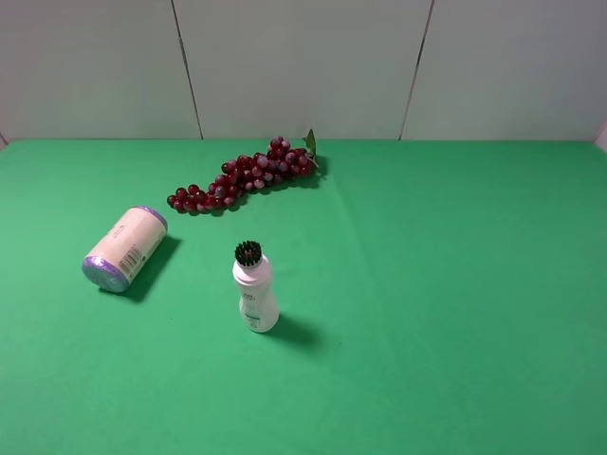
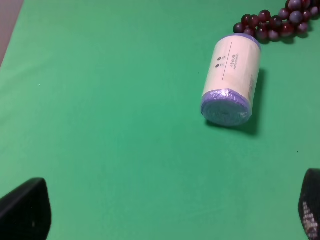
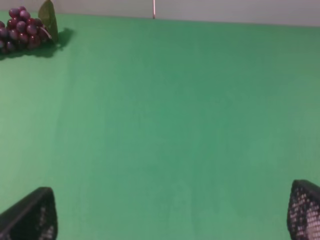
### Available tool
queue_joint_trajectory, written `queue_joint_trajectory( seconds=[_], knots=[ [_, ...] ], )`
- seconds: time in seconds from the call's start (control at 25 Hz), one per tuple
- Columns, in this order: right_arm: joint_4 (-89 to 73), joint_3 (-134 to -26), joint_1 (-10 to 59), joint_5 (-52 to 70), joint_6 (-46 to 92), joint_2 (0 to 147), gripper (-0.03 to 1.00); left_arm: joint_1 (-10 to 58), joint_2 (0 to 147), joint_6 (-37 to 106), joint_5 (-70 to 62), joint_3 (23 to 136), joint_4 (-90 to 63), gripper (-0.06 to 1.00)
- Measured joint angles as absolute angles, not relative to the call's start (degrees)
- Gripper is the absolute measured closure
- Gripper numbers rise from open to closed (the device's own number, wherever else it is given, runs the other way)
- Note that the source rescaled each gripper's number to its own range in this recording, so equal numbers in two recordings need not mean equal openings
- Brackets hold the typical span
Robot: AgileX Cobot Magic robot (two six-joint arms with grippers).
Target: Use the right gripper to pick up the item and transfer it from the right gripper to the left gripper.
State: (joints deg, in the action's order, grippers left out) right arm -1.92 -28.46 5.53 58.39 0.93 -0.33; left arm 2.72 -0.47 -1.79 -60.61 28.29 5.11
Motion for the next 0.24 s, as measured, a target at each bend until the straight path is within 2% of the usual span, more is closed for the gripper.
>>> queue_joint_trajectory(
  seconds=[0.24],
  knots=[
    [-1.92, -28.46, 5.53, 58.39, 0.93, -0.33, -0.03, 2.72, -0.47, -1.79, -60.61, 28.29, 5.11, -0.03]
  ],
)
